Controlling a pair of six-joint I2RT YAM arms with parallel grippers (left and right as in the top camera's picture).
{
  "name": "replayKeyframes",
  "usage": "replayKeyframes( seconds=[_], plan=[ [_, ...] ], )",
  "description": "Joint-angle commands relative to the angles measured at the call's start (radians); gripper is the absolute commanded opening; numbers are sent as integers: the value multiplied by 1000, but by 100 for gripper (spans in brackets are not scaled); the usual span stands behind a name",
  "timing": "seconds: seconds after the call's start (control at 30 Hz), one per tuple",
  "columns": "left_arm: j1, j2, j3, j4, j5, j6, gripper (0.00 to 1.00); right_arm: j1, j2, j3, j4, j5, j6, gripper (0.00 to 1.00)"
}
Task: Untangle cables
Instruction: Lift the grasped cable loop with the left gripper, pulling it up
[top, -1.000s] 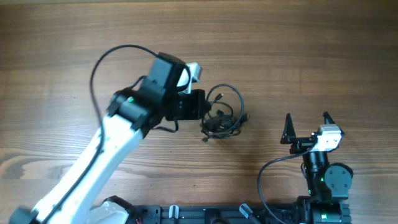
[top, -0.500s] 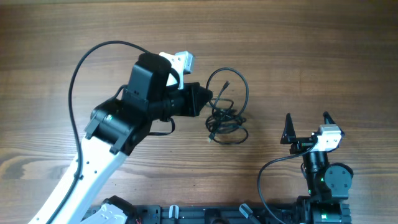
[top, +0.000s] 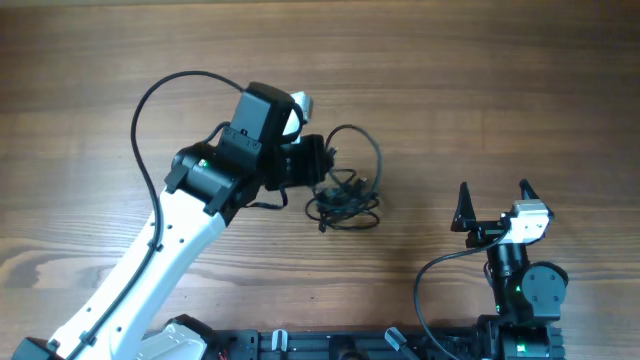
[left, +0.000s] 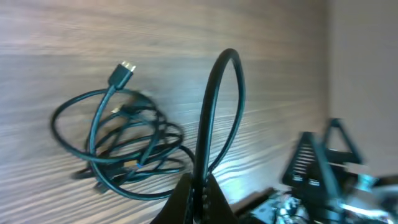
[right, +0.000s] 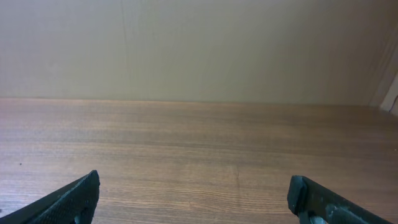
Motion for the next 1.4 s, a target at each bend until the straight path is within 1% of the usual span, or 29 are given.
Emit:
replayKeyframes(
  seconds=[0.0, 0.07, 0.1, 0.17, 0.2, 0.23, 0.3, 0.33, 0.43, 0.5, 0.53, 0.57, 0.6, 0.67, 0.73, 0.77, 0.8, 0.83, 0.9, 0.97, 1.0, 1.03, 1.07, 1.1, 1.13, 1.2, 1.23, 1.3, 1.37],
  plan=[
    [4, -55, 105, 32, 131, -3, 4, -2, 0, -1, 4, 13, -11, 100],
    [4, -95, 137, 39, 123, 6, 4, -2, 0, -1, 4, 14, -12, 100],
    [4, -115, 136, 31, 74, 28, 4, -2, 0, -1, 4, 13, -11, 100],
    [3, -118, 136, -34, -45, 27, 4, -2, 0, -1, 4, 13, -12, 100],
    [3, -111, 135, -64, -80, 27, 4, -2, 0, -1, 4, 13, -11, 100],
    [3, -102, 135, -100, -112, 27, 4, -2, 0, -1, 4, 14, -11, 100],
    [3, -66, 134, -140, -114, 26, 4, -2, 0, -1, 3, 14, -11, 100],
    [1, -53, 134, -143, -105, 27, 4, -2, 0, -1, 3, 14, -11, 100],
    [-6, -27, 134, -129, 7, 33, 4, -2, 0, -1, 3, 13, -11, 100],
    [-4, -39, 135, -75, 153, 113, 4, -2, 0, -1, 4, 13, -12, 100],
    [-3, -51, 135, -35, 216, 134, 4, -2, 0, -1, 3, 14, -11, 100],
    [-3, -65, 135, -5, 226, 133, 4, -2, 0, -1, 3, 14, -11, 100],
    [-3, -74, 135, 10, 211, 133, 4, -2, 0, -1, 3, 13, -11, 100],
    [-5, -74, 134, -10, 110, 108, 4, -2, 0, -1, 4, 13, -11, 100],
    [-16, -48, 134, -90, -60, 0, 4, -2, 0, -1, 4, 13, -12, 100],
    [-23, -30, 134, -125, -95, -19, 4, -2, 0, -1, 4, 14, -11, 100],
    [-29, -17, 134, -144, -94, -18, 4, -2, 0, -1, 3, 14, -11, 100],
    [-36, -3, 134, -157, -76, -2, 4, -2, 0, -1, 3, 13, -11, 100],
    [-44, 6, 134, -110, 65, 64, 4, -2, 0, -1, 3, 14, -11, 100],
    [-42, -1, 135, 16, 294, 138, 4, -2, 0, -1, 3, 13, -12, 100],
    [-35, -10, 135, 86, 386, 145, 4, -2, 0, -1, 4, 13, -11, 100],
    [-28, -20, 135, 141, 434, 144, 4, -2, 0, -1, 4, 13, -12, 100],
    [-18, -38, 135, 186, 443, 143, 4, -2, 0, -1, 4, 14, -11, 100],
    [-12, -49, 135, 189, 413, 140, 4, -2, 0, -1, 3, 14, -11, 100],
    [-11, -53, 135, 167, 347, 116, 4, -2, 0, -1, 4, 13, -12, 100],
    [-21, -47, 134, 53, 137, 47, 4, -2, 0, -1, 3, 14, -11, 100],
    [-35, -38, 134, -6, 48, 41, 4, -2, 0, -1, 4, 14, -12, 100],
    [-70, -3, 134, -95, -49, 42, 4, -2, 0, -1, 4, 14, -12, 100],
    [-98, 30, 134, -109, -45, 42, 4, -2, 0, -1, 4, 14, -12, 100]
  ],
)
